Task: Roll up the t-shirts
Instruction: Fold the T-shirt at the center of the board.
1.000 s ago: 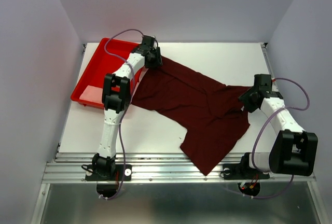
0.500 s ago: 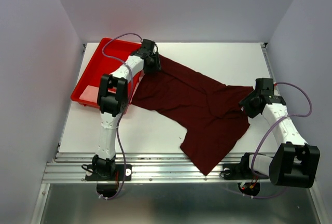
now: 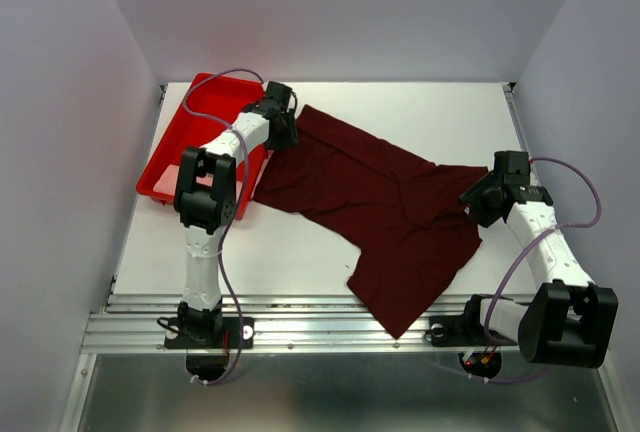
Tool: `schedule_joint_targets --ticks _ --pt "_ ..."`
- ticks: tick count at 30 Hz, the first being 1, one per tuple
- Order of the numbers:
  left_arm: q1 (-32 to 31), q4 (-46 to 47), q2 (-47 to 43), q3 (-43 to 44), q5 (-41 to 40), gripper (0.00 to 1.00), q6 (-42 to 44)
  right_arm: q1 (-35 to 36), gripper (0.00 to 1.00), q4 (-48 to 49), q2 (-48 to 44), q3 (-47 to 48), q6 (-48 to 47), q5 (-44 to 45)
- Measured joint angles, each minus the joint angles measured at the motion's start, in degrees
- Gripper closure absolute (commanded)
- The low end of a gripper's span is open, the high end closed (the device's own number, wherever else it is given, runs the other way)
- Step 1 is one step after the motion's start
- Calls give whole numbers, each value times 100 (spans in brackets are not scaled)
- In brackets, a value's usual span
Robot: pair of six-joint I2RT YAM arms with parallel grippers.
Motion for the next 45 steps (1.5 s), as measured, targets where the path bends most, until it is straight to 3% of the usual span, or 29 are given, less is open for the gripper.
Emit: schedule_joint_targets --ticks 16,27,37,45 --pt "542 -48 -146 -295 -323 46 225 0 47 9 0 -20 -7 -127" --pt "354 -280 -645 -693 -144 46 278 0 46 9 -66 -79 -7 -142" --pt "378 -446 -1134 -1528 -863 47 195 0 46 9 -70 -81 -9 -181" --pt "623 -570 -1141 -1591 -1224 47 66 0 46 13 -70 -90 -13 -208"
